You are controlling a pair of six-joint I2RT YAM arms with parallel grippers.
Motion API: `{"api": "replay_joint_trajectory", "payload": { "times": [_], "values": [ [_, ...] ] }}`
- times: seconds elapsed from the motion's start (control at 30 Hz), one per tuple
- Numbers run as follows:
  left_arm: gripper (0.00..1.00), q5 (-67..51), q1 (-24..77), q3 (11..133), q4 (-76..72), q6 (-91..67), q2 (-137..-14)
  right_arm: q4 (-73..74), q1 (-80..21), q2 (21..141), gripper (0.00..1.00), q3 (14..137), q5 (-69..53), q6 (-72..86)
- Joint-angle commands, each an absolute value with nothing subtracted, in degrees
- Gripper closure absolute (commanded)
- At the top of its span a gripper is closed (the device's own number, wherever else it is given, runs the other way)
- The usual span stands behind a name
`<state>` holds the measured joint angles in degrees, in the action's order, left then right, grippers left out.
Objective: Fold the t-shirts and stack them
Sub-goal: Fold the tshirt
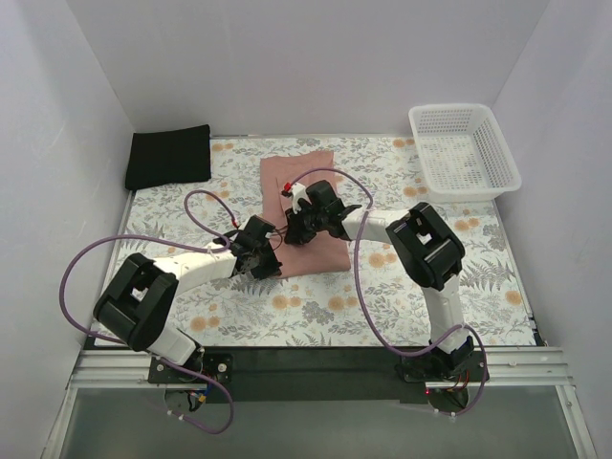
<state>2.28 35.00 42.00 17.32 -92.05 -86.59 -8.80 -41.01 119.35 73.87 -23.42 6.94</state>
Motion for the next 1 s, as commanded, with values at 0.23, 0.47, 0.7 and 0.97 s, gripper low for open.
{"api": "replay_joint_trajectory", "payload": {
  "times": [0.23,0.47,0.7,0.97],
  "values": [
    [1.00,-1.8,35.2,40.3,19.4,-92.3,-88.6,-11.4,-40.3,125.9,0.83,85.9,-7.7,1.4],
    [1.00,-2.4,35.3,39.5,19.7,-92.2,-87.3,-10.9,-38.6,127.3,0.73,98.3,-0.4,-2.1],
    [0.98,-1.9,35.2,39.8,20.1,-92.3,-84.3,-8.3,-36.2,119.6,0.67,95.4,-6.3,-0.4],
    [0.89,4.9,31.7,45.1,19.2,-91.6,-75.3,-12.7,-28.4,107.3,0.67,73.8,-25.8,12.8]
  ]
}}
